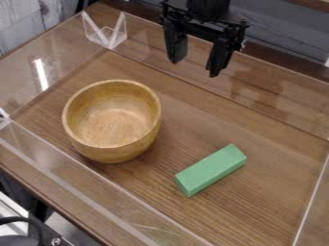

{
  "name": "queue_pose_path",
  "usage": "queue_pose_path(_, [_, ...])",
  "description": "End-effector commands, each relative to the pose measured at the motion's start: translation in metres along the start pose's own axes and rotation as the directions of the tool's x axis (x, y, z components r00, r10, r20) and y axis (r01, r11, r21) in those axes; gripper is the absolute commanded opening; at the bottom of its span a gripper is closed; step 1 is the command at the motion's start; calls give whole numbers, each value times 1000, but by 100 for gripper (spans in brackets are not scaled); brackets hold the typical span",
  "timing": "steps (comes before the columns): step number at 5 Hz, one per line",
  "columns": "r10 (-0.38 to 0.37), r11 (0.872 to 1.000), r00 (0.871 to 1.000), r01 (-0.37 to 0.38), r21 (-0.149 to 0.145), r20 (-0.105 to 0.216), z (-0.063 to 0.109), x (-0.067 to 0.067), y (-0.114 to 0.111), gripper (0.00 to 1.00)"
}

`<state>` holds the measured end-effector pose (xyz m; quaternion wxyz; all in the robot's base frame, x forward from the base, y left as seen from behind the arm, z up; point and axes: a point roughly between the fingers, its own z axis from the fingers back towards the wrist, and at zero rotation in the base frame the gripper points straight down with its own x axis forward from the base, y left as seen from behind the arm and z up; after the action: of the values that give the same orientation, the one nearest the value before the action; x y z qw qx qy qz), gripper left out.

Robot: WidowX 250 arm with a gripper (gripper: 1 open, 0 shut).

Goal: Put the green block in the brown bowl

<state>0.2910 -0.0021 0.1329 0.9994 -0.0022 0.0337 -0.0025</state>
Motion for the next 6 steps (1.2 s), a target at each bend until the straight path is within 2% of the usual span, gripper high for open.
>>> queue_pose_path(1, [-192, 981, 981, 192, 7, -42, -17, -16, -14, 100])
queue_pose_path(2, [-425, 904, 896, 428, -10, -131, -60, -50, -50, 100])
queue_pose_path(3, [-629, 771, 764, 637, 13, -141, -92, -77, -93, 100])
queue_pose_path(4, [-649, 754, 750, 656, 20, -126, -90, -79, -68, 100])
queue_pose_path(5, [-640, 765, 759, 644, 3, -119, -92, -80, -65, 0])
queue_pose_path(6, [-632, 773, 766, 635, -18, -117, -93, -81, -65, 0])
